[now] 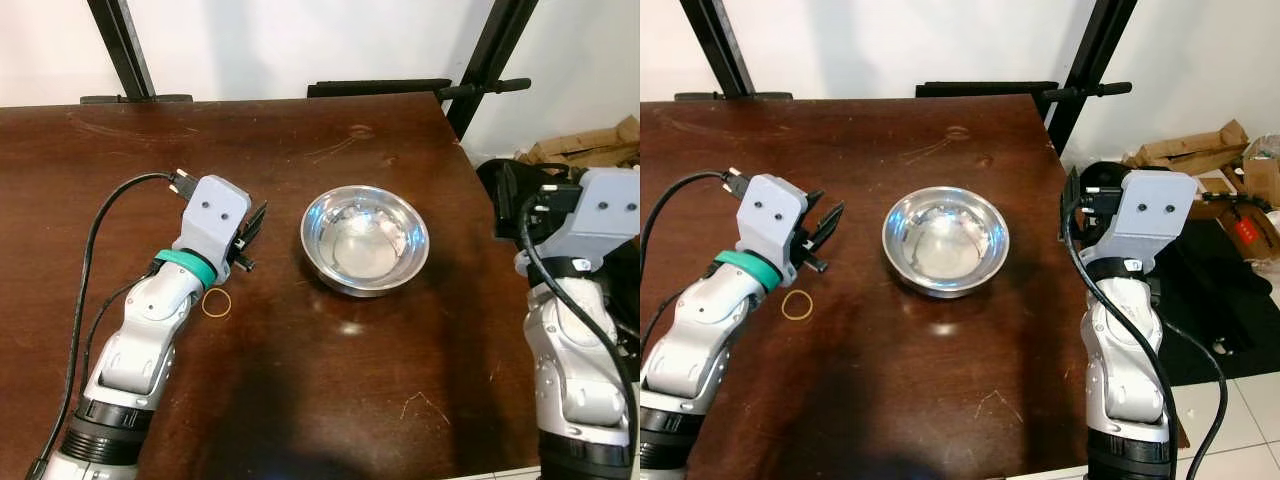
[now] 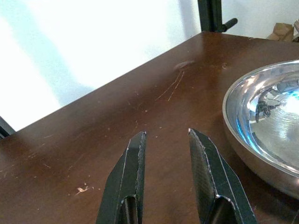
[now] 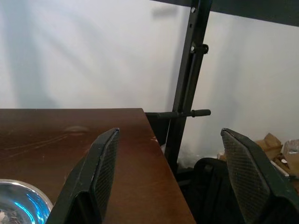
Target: Setting the table
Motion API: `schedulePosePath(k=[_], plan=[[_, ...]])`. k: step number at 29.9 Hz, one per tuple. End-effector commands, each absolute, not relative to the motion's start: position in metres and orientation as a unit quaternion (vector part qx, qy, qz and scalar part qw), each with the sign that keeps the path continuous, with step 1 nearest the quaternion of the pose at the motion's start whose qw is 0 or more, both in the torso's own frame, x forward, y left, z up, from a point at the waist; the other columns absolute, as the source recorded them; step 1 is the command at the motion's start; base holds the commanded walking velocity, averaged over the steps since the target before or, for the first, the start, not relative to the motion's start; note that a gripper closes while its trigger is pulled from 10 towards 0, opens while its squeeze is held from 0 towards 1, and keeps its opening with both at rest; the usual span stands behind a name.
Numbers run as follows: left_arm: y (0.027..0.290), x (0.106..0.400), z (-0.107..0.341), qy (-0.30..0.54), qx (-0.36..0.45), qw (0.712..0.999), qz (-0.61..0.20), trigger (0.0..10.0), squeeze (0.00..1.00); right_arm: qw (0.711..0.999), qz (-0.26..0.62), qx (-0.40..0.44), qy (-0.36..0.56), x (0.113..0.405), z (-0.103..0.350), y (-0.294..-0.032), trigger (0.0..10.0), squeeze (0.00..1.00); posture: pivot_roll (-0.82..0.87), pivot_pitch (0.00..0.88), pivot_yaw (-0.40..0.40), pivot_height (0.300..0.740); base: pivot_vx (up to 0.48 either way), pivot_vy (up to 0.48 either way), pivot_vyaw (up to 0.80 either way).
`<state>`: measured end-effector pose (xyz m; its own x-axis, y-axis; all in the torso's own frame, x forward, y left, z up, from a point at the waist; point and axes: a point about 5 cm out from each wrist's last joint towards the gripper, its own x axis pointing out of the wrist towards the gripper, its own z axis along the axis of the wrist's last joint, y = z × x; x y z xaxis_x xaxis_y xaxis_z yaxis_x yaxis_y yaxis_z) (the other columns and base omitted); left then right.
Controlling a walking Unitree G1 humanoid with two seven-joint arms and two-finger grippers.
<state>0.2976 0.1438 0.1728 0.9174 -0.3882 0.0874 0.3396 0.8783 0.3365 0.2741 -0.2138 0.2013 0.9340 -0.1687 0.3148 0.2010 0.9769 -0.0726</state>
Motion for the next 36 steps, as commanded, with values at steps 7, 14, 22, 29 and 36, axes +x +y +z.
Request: schedulePosePath(k=[7,14,22,29,36], plan=[[0.1483,0.2946,0.1659,-0.065,0.164,0.967,-0.185,10.0,0.00,0.984,-0.092,-0.039,-0.150,0.2768,0.1970,-0.2124,10.0,0.00,0.03,0.000,0.030,0.740,0.000,0.000,0.00],[0.1499,0.2946,0.1655,-0.065,0.167,0.966,-0.184,10.0,0.00,0.984,-0.088,-0.039,-0.151,0.2784,0.1973,-0.2115,10.0,0.00,0.03,0.000,0.029,0.740,-0.223,0.000,0.00],[0.1505,0.2948,0.1652,-0.065,0.169,0.966,-0.184,10.0,0.00,0.984,-0.086,-0.039,-0.151,0.2786,0.1968,-0.2111,10.0,0.00,0.03,0.000,0.029,0.740,-0.288,0.000,0.00],[0.1506,0.2949,0.1653,-0.066,0.169,0.966,-0.184,10.0,0.00,0.984,-0.086,-0.040,-0.151,0.2789,0.1965,-0.2107,10.0,0.00,0.03,0.000,0.030,0.740,-0.291,0.000,0.00],[0.1505,0.2952,0.1654,-0.066,0.170,0.966,-0.185,10.0,0.00,0.984,-0.086,-0.039,-0.150,0.2789,0.1958,-0.2101,10.0,0.00,0.03,0.000,0.032,0.740,-0.292,0.000,0.00]])
